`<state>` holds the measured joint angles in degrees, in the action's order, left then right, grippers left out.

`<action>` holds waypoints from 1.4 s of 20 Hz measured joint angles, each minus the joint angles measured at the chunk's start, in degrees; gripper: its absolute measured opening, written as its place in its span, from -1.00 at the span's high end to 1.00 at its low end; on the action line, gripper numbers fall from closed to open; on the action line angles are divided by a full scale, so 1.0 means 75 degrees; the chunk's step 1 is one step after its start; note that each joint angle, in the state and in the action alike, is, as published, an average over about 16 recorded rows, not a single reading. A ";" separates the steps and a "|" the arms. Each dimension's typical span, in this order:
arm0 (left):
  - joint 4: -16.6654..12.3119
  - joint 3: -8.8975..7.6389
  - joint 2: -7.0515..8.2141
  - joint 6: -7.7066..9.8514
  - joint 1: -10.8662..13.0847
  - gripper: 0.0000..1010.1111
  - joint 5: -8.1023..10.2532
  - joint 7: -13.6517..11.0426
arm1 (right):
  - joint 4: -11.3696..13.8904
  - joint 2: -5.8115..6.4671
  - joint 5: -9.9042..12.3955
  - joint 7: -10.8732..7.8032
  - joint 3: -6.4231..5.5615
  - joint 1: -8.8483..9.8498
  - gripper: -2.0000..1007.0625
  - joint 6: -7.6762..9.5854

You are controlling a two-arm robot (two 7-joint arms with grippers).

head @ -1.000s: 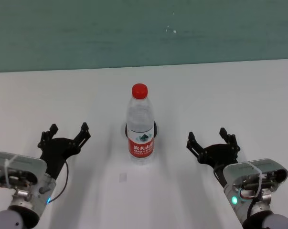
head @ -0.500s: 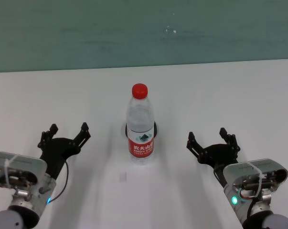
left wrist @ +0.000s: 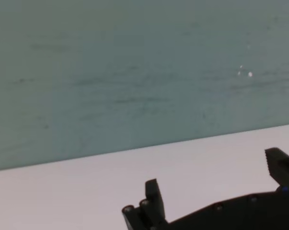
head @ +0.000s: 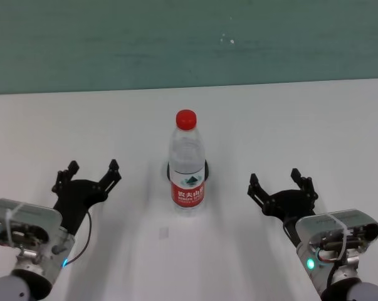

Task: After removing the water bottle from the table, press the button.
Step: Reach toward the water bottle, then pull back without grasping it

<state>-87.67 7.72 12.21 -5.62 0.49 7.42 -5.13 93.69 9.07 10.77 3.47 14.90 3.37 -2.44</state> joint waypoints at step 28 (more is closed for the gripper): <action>-0.0704 0.0124 0.0088 -0.0359 0.0532 -0.99 -0.0253 -0.1041 | 0.0000 0.0000 0.0000 0.0000 0.0000 0.0000 -0.99 0.0000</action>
<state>-92.95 8.65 12.87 -8.32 4.48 5.52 -12.94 93.69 9.07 10.76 3.47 14.90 3.37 -2.44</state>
